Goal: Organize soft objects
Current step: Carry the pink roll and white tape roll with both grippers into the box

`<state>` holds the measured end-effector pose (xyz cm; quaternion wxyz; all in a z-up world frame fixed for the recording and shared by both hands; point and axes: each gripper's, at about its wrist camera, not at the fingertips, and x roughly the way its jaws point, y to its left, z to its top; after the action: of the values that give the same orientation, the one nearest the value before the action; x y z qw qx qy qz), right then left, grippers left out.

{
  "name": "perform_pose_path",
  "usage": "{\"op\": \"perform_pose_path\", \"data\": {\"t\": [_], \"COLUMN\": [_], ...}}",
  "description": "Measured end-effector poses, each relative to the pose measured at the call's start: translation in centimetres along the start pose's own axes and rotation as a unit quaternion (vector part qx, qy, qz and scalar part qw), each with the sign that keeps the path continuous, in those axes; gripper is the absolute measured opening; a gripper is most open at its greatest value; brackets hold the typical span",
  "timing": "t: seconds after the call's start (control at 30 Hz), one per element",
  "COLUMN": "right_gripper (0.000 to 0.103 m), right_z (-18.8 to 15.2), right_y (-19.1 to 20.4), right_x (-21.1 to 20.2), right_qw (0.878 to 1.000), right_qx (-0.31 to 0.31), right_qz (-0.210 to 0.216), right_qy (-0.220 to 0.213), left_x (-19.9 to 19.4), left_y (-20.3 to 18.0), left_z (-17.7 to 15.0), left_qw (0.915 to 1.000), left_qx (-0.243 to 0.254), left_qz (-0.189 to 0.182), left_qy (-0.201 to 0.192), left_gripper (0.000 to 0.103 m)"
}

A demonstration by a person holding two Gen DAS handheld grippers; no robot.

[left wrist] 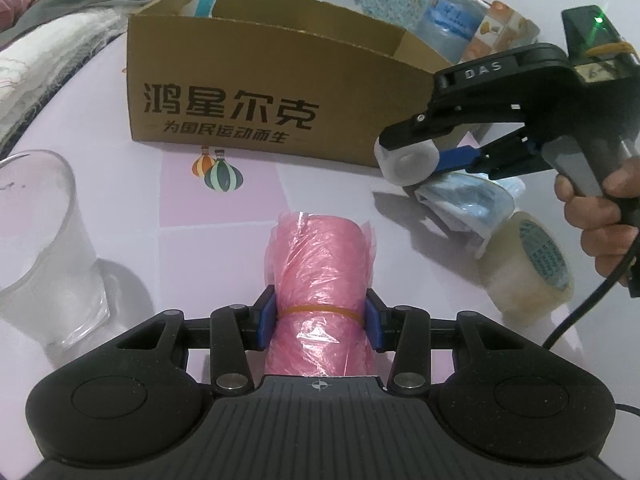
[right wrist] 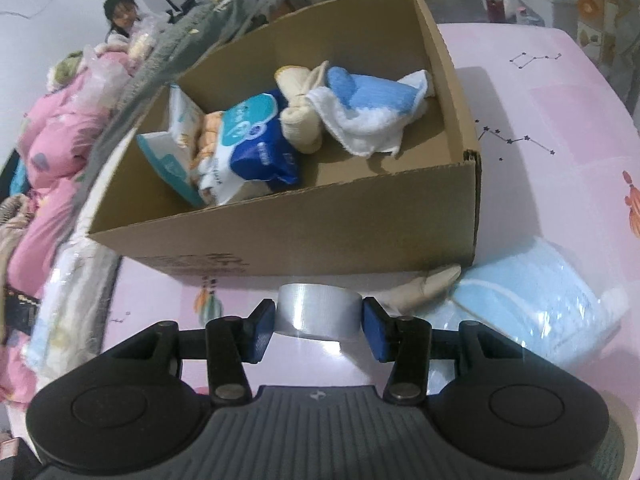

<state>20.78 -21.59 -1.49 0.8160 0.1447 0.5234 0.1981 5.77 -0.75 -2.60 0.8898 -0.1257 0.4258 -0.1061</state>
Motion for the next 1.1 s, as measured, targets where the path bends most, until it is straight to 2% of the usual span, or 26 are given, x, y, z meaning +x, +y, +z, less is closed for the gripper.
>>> {"op": "perform_pose_path", "data": {"t": [0.13, 0.33, 0.57, 0.7, 0.9, 1.1], "right_gripper": [0.059, 0.059, 0.059, 0.059, 0.059, 0.059], "right_z": [-0.7, -2.0, -1.9, -1.1, 1.1, 4.2], "right_y": [0.3, 1.9, 4.0, 5.0, 6.6, 7.2], "right_x": [-1.6, -4.6, -7.7, -8.7, -9.1, -8.2], "right_qw": [0.999, 0.994, 0.978, 0.967, 0.958, 0.958], "right_qx": [0.0, -0.019, -0.042, -0.047, -0.055, -0.046], "right_qz": [0.035, 0.107, 0.198, 0.244, 0.274, 0.273], "right_qy": [-0.009, -0.029, -0.052, -0.063, -0.071, -0.071], "left_x": [-1.7, -6.4, -12.3, -14.7, -16.1, -13.8], "left_y": [-0.4, -1.0, -0.5, 0.8, 2.1, 2.1], "left_z": [-0.2, 0.5, 3.3, 5.7, 10.7, 15.9], "left_qw": [0.9999, 0.9987, 0.9962, 0.9953, 0.992, 0.9914], "left_qx": [0.004, 0.01, 0.015, 0.003, 0.012, 0.053], "left_qz": [0.008, 0.018, 0.043, 0.06, 0.094, 0.091], "left_qy": [-0.013, -0.047, -0.075, -0.076, -0.083, -0.078], "left_gripper": [0.042, 0.042, 0.042, 0.042, 0.042, 0.042]}}
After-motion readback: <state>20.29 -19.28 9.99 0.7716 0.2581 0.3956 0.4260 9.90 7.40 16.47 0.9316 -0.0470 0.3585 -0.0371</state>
